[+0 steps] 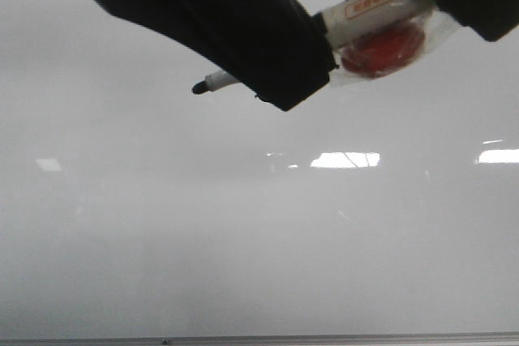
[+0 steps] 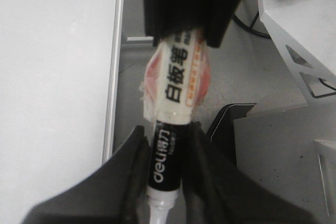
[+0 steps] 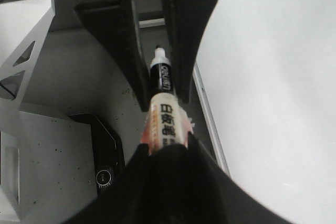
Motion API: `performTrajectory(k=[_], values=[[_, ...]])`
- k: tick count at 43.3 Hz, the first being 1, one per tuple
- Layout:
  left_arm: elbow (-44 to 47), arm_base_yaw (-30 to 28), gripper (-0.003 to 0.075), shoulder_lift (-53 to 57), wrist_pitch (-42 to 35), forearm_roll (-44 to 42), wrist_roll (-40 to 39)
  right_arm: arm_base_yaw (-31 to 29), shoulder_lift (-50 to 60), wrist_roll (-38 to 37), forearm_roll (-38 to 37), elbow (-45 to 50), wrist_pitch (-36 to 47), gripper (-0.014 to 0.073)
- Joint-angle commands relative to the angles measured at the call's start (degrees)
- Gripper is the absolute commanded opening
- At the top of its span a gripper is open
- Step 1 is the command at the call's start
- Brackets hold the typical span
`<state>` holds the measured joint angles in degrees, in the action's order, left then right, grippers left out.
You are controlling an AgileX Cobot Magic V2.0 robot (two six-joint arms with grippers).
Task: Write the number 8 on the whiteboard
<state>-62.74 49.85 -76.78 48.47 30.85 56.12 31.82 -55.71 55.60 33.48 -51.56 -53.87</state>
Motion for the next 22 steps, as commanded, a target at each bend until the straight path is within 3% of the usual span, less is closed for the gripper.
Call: performTrajectory(k=[1,5,10,22], values=[[-1.92,0.25,0.0019,1.39,-3.23,2.95,-0.98,-0.01,0.95,0.28,2.62,-1.45,1.60,0.0062],[-1.92,0.25,-0.0013,1.39,-3.13,2.95,-0.98,-0.01,0.95,0.17,2.62,-1.45,1.60,0.0293],[-1.92,0.25,-0.0010,1.97,-2.52,-2.90,-6.76,-0.77,1.45,-1.44,0.35,-1.45,1.24,0.0490],[-1.92,0.14,-0.0010,9.36,0.91,-37.36,-42.09,-9.52,5.61,-18.68,-10.31,-1.45,0.48,0.0500]])
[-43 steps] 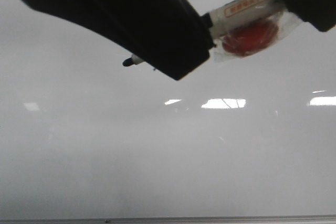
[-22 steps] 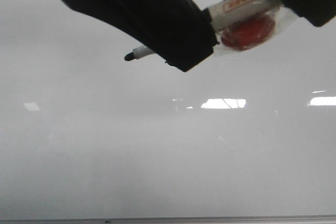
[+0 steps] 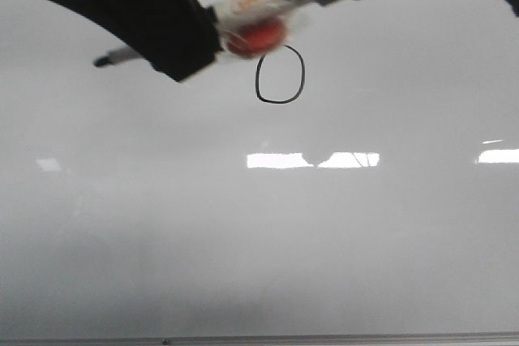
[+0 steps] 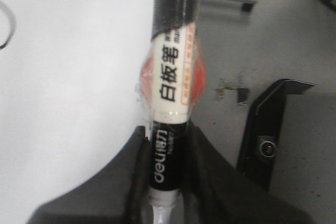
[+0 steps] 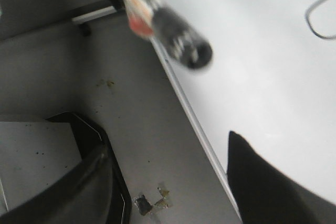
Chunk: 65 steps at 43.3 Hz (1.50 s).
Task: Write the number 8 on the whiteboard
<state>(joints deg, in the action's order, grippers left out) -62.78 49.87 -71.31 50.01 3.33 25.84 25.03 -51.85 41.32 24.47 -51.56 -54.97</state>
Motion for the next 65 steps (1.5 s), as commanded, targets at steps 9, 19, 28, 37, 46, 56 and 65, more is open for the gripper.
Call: performTrajectory(k=[9,19,28,37,46,56,65], values=[[-1.08,-3.57,-0.0010,10.65,3.04,-26.54,-28.29,-6.59,2.44,-5.02,-1.46,-1.45,-0.52,0.0500],[1.71,-25.21,-0.0010,12.86,-2.77,-16.87,-24.73,-6.59,2.44,-5.02,-1.46,-1.45,-1.82,0.0500],[8.17,-44.58,-0.0010,12.86,-16.20,0.65,-20.29,-6.59,2.44,-5.02,-1.46,-1.45,-1.82,0.0500],[17.51,-50.27,-0.0010,12.86,-31.95,5.05,-20.40,-6.59,2.44,-5.02,-1.46,-1.45,-1.51,0.0500],[19.51,-50.08,-0.0010,9.52,-37.42,6.22,-20.40,-6.59,2.44,-5.02,-1.46,-1.45,-1.06,0.0500],[19.29,-50.08,-0.0010,2.24,-42.41,6.22,-20.40,-6.59,2.44,-5.02,-1.46,-1.45,-0.92,0.0500],[15.76,-50.08,-0.0009,-4.83,-42.15,5.87,-20.40,-6.59,2.44,-5.02,-1.46,-1.45,-0.92,0.0500]])
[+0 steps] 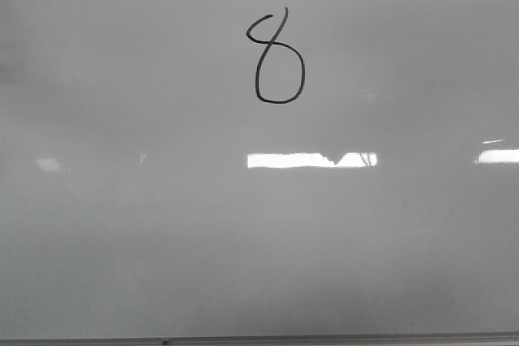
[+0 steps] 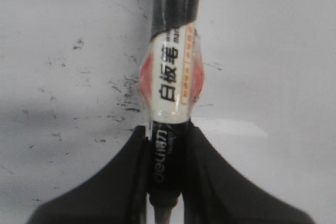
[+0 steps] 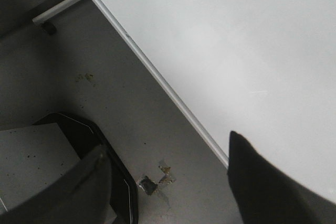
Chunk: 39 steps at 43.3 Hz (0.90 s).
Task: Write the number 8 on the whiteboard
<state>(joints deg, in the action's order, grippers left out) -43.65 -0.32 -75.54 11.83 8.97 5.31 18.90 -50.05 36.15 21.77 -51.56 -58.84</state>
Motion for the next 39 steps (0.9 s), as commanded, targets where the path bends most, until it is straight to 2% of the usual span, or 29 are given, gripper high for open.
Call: performTrajectory(k=[1,7,10,22,25,32,39], values=[[-3.87,0.11,-0.0009,-1.25,-3.45,-0.25,0.13,-0.45,0.64,0.15,1.24,-1.45,2.95,0.0500],[-6.84,0.11,-0.0003,-5.08,-0.24,-1.96,0.13,-0.45,0.64,0.15,1.24,-1.45,2.95,0.0500],[-7.94,0.11,0.0027,-6.55,1.70,-2.36,0.13,-0.45,0.64,0.15,1.24,-1.45,2.82,0.0500],[-9.40,0.11,0.0308,-8.12,3.71,-2.45,0.13,-0.45,0.64,0.02,1.24,-1.45,2.70,0.0500],[-9.40,0.11,0.0349,-7.57,4.28,-2.45,0.13,-0.45,0.64,-0.19,1.24,-1.45,2.87,0.0500],[-9.40,0.11,0.0356,-4.16,6.59,-2.87,0.13,-0.45,2.14,-3.32,0.51,-1.45,3.29,0.0500],[-9.40,0.88,0.0356,2.96,11.00,-4.76,0.47,-0.45,5.73,-14.52,-6.51,-1.45,3.72,0.0500]])
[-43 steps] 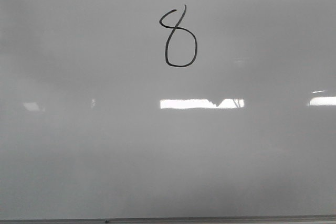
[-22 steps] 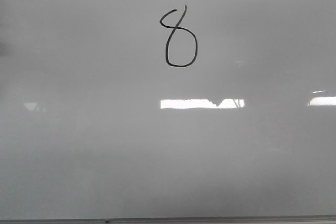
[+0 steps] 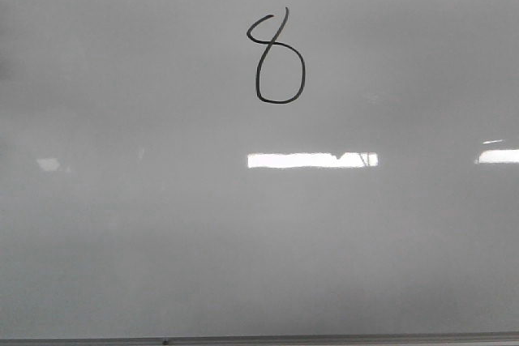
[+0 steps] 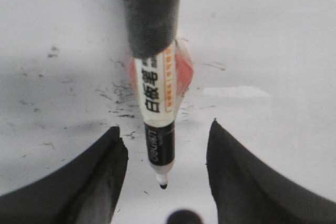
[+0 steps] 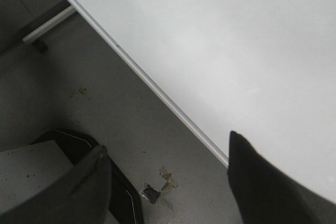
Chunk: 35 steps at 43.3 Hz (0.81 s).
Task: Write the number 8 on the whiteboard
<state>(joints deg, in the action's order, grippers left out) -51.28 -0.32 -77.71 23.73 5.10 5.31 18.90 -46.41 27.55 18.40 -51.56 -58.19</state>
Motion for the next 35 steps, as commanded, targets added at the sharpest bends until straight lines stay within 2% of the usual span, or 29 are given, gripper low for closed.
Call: performTrajectory(k=[1,8,14,24,35], values=[[-1.77,1.32,0.0356,6.27,-0.35,-1.64,0.74,-0.45,2.62,-7.84,-4.52,-1.45,3.00,0.0500],[-1.77,7.41,0.0356,16.12,3.11,-3.07,1.38,-0.45,6.98,-23.62,-15.64,-1.45,0.80,0.0500],[-1.77,13.36,0.0356,23.60,8.69,-3.07,1.38,-0.45,10.87,-32.79,-21.82,-1.25,-1.52,0.0500],[-0.56,19.22,0.0356,32.35,20.45,1.40,1.13,-0.45,16.09,-33.15,-21.99,-1.10,-2.89,0.0500],[1.01,19.22,0.0354,35.93,22.59,3.59,1.13,-0.45,17.02,-32.66,-22.01,-1.10,-3.31,0.0500]])
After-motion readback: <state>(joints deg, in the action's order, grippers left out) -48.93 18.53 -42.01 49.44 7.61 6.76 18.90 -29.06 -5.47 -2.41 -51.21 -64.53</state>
